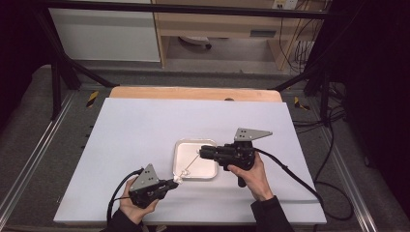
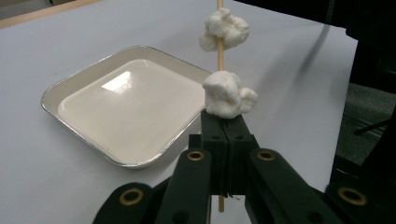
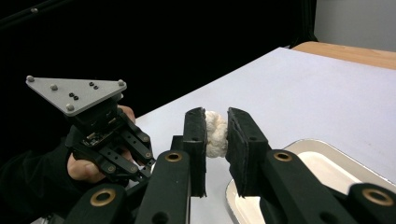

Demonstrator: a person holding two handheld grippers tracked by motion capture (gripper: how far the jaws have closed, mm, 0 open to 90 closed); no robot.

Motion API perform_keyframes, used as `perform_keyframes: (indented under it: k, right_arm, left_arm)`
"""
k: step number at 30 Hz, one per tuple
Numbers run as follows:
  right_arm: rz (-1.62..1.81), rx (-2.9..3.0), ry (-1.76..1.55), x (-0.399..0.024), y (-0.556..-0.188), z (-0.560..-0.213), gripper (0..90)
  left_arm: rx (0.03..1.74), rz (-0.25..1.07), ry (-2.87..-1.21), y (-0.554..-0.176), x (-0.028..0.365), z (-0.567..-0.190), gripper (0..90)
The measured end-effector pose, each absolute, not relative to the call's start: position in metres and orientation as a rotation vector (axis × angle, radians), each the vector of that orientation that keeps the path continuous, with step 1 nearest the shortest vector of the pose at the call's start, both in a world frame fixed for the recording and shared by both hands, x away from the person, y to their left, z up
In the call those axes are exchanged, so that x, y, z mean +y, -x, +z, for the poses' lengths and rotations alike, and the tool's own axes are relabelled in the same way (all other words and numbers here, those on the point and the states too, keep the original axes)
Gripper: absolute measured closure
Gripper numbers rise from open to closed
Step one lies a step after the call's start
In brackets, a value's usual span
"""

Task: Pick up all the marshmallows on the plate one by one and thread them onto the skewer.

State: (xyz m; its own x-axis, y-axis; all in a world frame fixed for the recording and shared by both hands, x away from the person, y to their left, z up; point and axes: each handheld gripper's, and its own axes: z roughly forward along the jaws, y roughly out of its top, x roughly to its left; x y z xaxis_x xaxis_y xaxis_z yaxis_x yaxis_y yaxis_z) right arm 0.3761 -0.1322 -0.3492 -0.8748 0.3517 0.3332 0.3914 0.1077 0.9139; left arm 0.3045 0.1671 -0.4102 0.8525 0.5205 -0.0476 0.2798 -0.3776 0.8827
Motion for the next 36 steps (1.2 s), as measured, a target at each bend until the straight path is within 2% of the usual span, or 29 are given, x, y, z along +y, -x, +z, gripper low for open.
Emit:
perform_keyframes:
  k: [24,36]
  right_arm:
    - [-1.779,-2.427,0.746,-0.123,-0.374,-0.362,82.3]
    - [-1.755,-2.422,0.729,-0.120,-0.373,-0.366,82.8]
  left_arm:
    - [0.622,0.294,-2.107,-0.306,0.160,-0.412,89.0]
    - [0.604,0.305,-2.117,-0.304,0.158,-0.412,89.1]
